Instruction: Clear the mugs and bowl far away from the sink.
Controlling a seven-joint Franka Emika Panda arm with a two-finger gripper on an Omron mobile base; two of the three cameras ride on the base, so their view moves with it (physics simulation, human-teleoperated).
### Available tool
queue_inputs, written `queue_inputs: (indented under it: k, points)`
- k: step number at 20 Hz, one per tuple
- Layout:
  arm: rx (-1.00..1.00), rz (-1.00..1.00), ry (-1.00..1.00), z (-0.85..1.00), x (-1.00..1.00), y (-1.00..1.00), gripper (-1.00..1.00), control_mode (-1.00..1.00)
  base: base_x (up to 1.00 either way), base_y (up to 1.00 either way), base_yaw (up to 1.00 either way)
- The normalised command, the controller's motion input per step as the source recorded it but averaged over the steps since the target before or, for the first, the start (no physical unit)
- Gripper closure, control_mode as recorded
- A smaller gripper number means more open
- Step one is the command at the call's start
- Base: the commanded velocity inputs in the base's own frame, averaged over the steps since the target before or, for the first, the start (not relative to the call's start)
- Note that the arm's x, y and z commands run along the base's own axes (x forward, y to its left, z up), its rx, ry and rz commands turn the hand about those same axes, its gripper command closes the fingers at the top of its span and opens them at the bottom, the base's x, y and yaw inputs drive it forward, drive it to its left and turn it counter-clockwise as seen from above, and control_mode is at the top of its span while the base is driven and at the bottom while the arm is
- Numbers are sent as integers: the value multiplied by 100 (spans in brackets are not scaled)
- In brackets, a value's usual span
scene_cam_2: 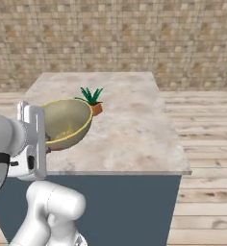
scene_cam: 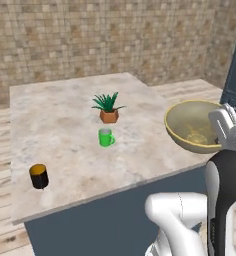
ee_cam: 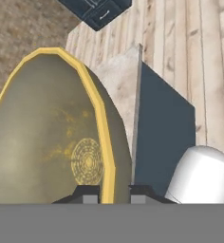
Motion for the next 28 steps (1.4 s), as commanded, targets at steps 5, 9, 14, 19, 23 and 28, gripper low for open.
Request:
queue_inputs:
  k: [5, 9, 14, 19, 23, 28]
  points:
    - [0, 0, 0, 0, 0, 0, 100, 100, 60, -19, 44]
    - [0, 0, 0, 0, 0, 0, 100, 100, 79, -70, 25]
    - [0, 0, 0, 0, 0, 0, 100, 100, 88, -75, -6]
    - [0, 0, 0, 0, 0, 0, 100, 100, 69, -67, -36]
    - [0, 0, 0, 0, 0, 0, 100, 100, 54, -46, -58]
    - [0, 0, 0, 0, 0, 0, 100, 100, 33, -29, -72]
